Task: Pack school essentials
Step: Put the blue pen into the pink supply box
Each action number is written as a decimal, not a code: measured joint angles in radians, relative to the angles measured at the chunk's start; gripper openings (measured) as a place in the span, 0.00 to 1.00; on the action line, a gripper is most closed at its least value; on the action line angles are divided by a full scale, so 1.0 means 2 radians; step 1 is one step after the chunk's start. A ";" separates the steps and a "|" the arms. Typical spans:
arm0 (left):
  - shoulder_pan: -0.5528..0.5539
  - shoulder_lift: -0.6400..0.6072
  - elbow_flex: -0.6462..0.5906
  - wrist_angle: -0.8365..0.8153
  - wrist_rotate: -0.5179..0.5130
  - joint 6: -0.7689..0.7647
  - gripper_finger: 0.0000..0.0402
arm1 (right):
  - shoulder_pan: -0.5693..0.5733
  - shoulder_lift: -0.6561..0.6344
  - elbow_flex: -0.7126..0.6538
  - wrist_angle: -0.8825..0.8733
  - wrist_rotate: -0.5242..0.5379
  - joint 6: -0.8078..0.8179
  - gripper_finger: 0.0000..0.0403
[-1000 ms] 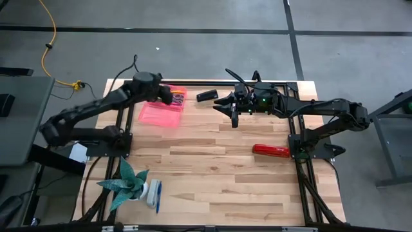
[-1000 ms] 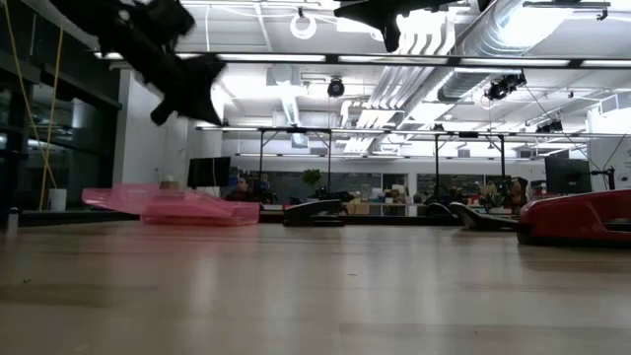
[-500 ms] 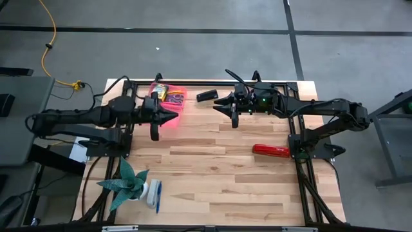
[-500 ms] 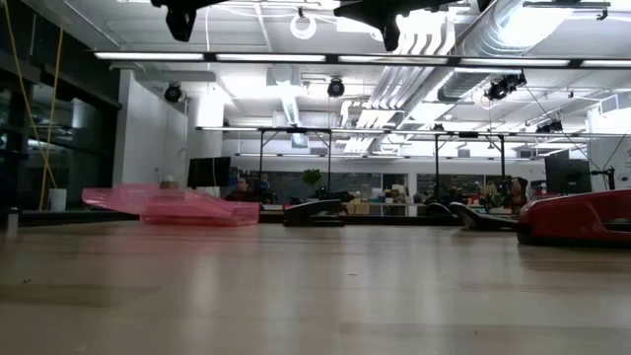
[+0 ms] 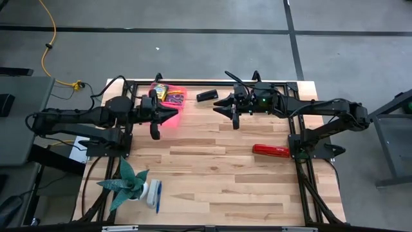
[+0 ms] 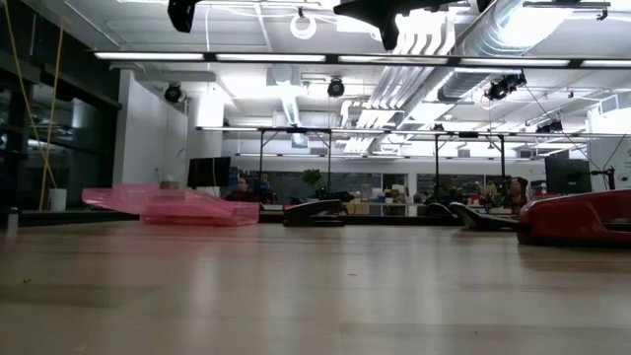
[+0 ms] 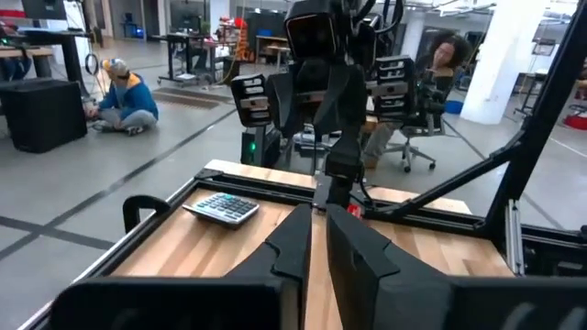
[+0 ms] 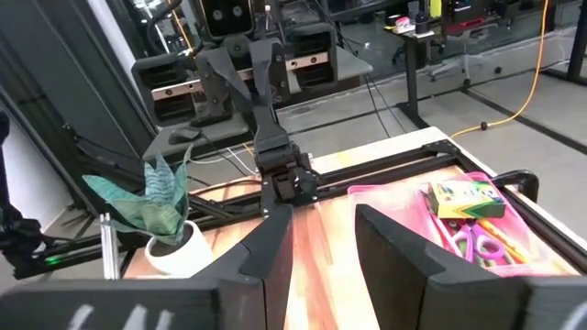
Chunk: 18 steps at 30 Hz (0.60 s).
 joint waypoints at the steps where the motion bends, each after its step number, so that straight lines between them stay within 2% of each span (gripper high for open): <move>1: 0.000 0.000 0.000 0.000 0.000 -0.002 0.08 | 0.000 0.000 0.000 0.000 0.000 0.006 0.28; 5: 0.000 0.011 0.001 -0.009 0.035 -0.009 0.14 | 0.000 -0.002 0.000 -0.002 -0.004 0.014 0.28; 8: -0.006 0.044 0.020 -0.070 0.070 -0.033 0.22 | 0.000 -0.007 0.001 -0.005 -0.007 0.010 0.28; 14: -0.065 0.161 0.099 -0.224 0.116 -0.003 0.38 | 0.000 -0.028 0.001 -0.039 -0.006 -0.017 0.28; 18: -0.114 0.254 0.153 -0.344 0.135 0.042 0.44 | 0.000 -0.042 0.001 -0.069 -0.006 -0.030 0.28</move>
